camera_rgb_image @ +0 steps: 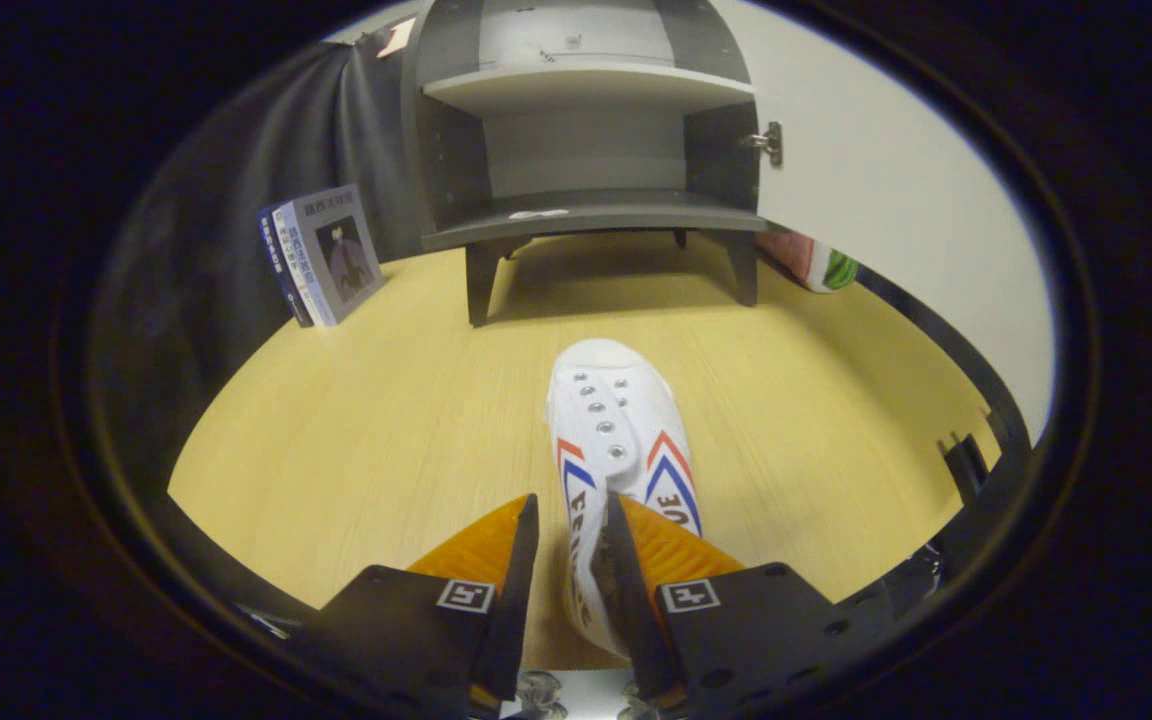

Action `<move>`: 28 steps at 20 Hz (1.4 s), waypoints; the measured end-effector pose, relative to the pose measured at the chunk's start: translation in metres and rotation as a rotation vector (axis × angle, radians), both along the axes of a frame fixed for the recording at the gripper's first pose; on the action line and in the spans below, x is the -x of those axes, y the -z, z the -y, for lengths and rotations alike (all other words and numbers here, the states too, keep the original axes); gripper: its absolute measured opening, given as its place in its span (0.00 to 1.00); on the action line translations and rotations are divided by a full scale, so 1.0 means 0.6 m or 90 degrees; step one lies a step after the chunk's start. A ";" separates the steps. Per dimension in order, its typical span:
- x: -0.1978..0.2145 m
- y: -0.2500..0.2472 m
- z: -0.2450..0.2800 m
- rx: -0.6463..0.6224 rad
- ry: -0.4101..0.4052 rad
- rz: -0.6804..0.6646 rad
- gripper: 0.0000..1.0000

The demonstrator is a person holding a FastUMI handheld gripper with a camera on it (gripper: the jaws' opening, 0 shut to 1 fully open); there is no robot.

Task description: Open the shoe cabinet door, grab the shoes and put them into the shoe cabinet, then close the shoe cabinet door.

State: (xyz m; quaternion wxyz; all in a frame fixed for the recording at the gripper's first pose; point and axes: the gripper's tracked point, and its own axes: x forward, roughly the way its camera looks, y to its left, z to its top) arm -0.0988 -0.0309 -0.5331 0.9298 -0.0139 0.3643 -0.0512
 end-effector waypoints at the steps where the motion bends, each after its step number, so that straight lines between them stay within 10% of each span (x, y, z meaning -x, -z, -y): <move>1: -0.007 0.005 0.000 -0.001 -0.001 -0.008 0.46; 6: -0.031 0.004 0.000 0.013 -0.011 -0.008 0.46; 16: -0.029 0.003 0.004 0.022 -0.022 -0.001 0.04; 28: -0.035 -0.140 0.012 0.009 -0.025 0.067 0.02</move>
